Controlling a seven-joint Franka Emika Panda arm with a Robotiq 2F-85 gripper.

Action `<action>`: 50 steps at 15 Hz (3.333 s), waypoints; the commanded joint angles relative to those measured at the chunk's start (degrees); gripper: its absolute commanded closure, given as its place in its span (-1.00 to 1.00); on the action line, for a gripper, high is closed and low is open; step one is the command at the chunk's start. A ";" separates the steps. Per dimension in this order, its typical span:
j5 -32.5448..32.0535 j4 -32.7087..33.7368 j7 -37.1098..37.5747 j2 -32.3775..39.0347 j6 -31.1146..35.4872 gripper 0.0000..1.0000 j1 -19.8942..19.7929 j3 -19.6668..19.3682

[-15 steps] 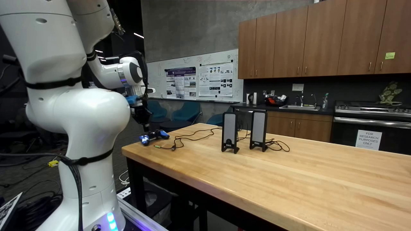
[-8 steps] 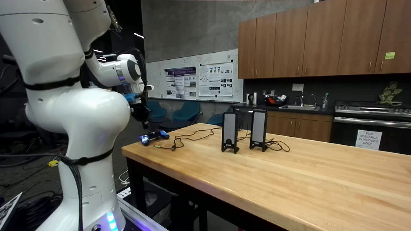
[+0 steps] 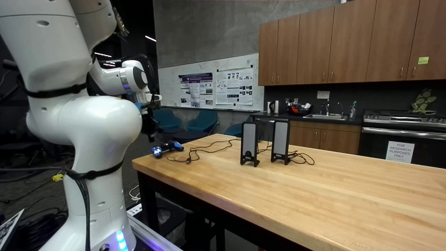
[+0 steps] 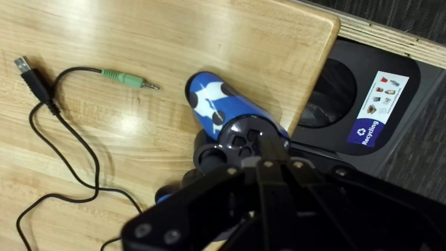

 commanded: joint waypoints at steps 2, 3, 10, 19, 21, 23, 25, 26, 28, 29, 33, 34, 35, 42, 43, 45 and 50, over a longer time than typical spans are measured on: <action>0.86 -0.54 -1.60 -0.53 0.41 1.00 0.02 0.36; 0.77 -0.44 -1.68 -0.43 0.46 1.00 -0.01 0.40; -0.09 0.29 -2.01 1.55 1.37 1.00 -0.39 0.99; -1.21 0.58 -1.90 3.67 3.87 1.00 -1.10 0.56; -1.41 0.59 -1.84 3.58 3.96 1.00 -1.47 0.44; -1.90 0.70 -1.59 3.55 3.97 1.00 -1.96 0.42; -2.07 0.90 -1.83 3.73 3.86 1.00 -2.24 0.31; -2.30 1.01 -1.77 4.07 3.89 1.00 -2.41 0.33; -2.55 1.14 -1.80 4.71 4.00 1.00 -2.66 0.32; -2.34 1.18 -1.95 4.99 4.03 1.00 -2.67 0.24; -2.26 1.57 -2.02 6.21 4.01 1.00 -2.58 0.20; -2.16 1.73 -2.10 6.38 3.99 1.00 -2.54 0.14; -2.16 1.82 -2.12 6.33 4.00 1.00 -2.52 0.11; -2.33 1.01 -1.83 2.84 2.64 1.00 -3.01 -0.68; -2.10 0.97 -2.13 2.51 2.49 1.00 -3.00 -0.87; -1.75 1.14 -2.37 2.48 2.83 1.00 -2.97 -1.20; -2.70 2.71 -1.50 3.87 3.89 1.00 -3.07 -0.61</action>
